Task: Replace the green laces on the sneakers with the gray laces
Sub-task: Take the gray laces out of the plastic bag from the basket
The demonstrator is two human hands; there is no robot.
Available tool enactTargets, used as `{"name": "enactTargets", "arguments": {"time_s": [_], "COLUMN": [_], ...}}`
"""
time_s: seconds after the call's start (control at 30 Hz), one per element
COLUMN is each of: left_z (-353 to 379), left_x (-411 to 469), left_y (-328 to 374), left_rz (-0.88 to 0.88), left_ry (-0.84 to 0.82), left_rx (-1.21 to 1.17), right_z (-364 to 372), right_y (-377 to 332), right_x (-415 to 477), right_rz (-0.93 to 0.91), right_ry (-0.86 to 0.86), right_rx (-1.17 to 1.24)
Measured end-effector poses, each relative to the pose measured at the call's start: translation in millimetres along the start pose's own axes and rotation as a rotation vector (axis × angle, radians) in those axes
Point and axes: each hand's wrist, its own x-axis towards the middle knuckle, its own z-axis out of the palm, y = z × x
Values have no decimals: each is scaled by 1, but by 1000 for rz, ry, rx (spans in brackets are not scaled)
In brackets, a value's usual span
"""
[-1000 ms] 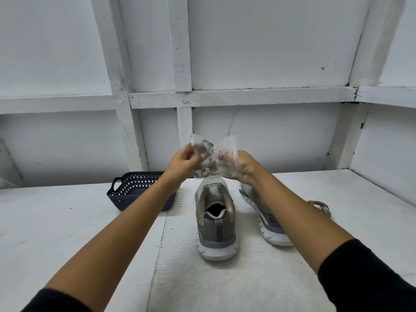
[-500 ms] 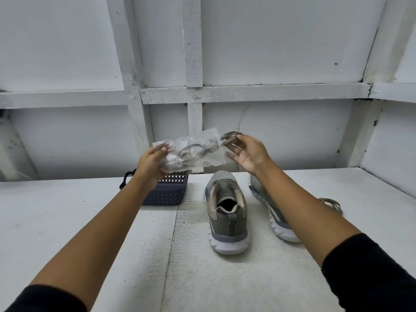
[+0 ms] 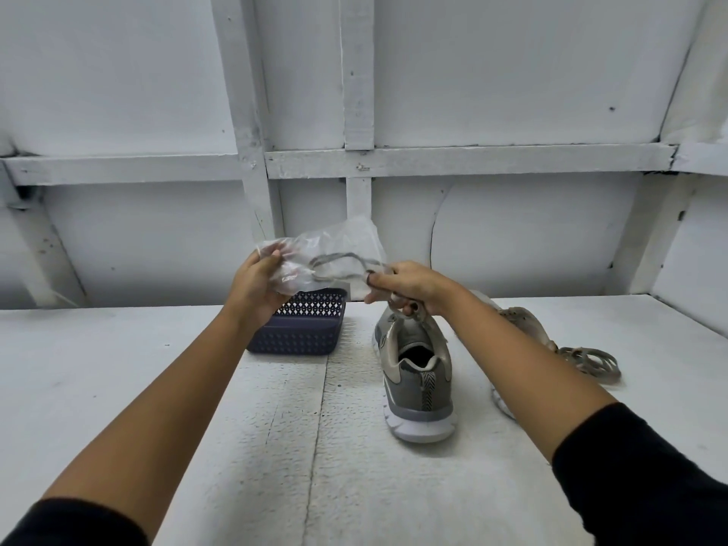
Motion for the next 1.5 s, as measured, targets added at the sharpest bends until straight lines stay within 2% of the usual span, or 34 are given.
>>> {"name": "enactTargets", "arguments": {"time_s": [0.1, 0.17, 0.27, 0.33, 0.37, 0.43, 0.47, 0.53, 0.6, 0.7, 0.83, 1.03, 1.1, 1.17, 1.3, 1.37, 1.5], "left_z": [-2, -11, -28, -35, -37, -36, -34, -26, -16, -7, -8, -26, -33, -36, -33, -30, -21], "left_x": [1, 3, 2, 1, 0, 0, -1, -2, -4, -4, -4, 0, 2, 3, 6, 7, 6], "left_y": [7, 13, 15, 13, 13, 11, 10, 7, 5, 3, 2, 6, 8, 9, 12, 12, 9], "left_rz": [31, 53, 53, 45, 42, 30, 24, 16, 16, 8, -4, 6, 13, 18, 18, 18, 9], "left_ry": [63, 123, 161, 172, 176, 172, 161, 120, 67, 34, 50, 119, 135, 148, 198, 202, 166], "left_rx": [-35, -55, -35, -57, -70, -83, -89, -96, -75, -56, -22, -148, -147, -141, -153, -184, -187], "right_z": [4, -5, -26, -37, -40, -38, -34, -23, -10, 4, 1, -15, -22, -27, -32, -31, -27], "right_y": [3, 10, 17, 18, 19, 17, 16, 11, 6, 3, 8, 25, 32, 39, 40, 38, 36], "right_x": [5, 8, 9, 8, 7, 3, 1, -2, -1, 4, 6, 7, 8, 8, 4, 1, -5], "right_rz": [-11, 24, 75, 92, 90, 90, 87, 68, 25, -36, -111, -49, -14, 38, 44, 40, 3], "right_ry": [70, 149, 333, 476, 524, 543, 495, 313, 126, 15, 88, 288, 353, 394, 314, 246, 180], "right_rx": [29, 243, 702, 882, 897, 802, 760, 711, 559, 398, 392, 488, 334, -4, -443, -517, -492]}}
